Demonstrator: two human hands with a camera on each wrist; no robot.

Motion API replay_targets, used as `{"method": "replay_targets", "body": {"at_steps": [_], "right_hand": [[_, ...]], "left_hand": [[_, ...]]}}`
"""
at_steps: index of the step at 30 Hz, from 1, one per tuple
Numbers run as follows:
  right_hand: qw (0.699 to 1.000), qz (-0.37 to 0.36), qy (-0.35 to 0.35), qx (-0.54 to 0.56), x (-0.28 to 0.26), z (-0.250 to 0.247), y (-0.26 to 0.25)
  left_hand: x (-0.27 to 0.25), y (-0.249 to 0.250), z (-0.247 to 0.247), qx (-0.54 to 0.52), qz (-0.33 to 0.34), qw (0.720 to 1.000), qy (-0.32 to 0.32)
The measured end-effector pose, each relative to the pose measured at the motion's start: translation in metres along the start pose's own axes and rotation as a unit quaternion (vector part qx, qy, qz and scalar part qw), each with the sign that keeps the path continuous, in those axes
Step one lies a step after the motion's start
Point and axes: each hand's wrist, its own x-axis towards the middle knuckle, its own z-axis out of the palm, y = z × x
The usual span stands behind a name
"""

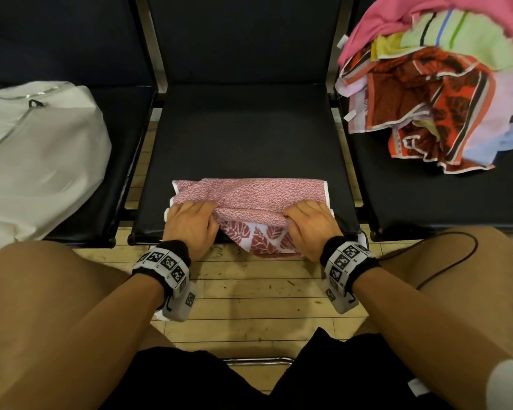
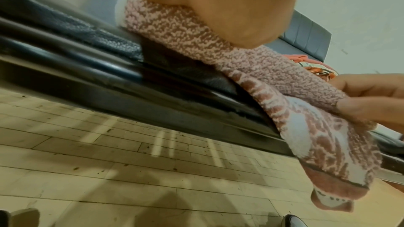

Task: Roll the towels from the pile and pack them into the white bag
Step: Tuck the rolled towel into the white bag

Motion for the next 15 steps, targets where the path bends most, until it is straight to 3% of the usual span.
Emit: {"method": "replay_targets", "body": {"at_steps": [4, 10, 15], "right_hand": [[1.000, -0.021, -0.004, 0.005, 0.001, 0.001, 0.002], [0.999, 0.011, -0.033, 0.020, 0.008, -0.003, -0.003], [0.999, 0.020, 0.014, 0.043, 0.010, -0.004, -0.005]], "left_hand": [[0.001, 0.002, -0.007, 0.003, -0.015, 1.000, -0.003], [0.004, 0.000, -0.006, -0.025, -0.044, 0.998, -0.027], [0.005, 0.000, -0.002, 0.011, -0.019, 0.999, 0.050]]}}
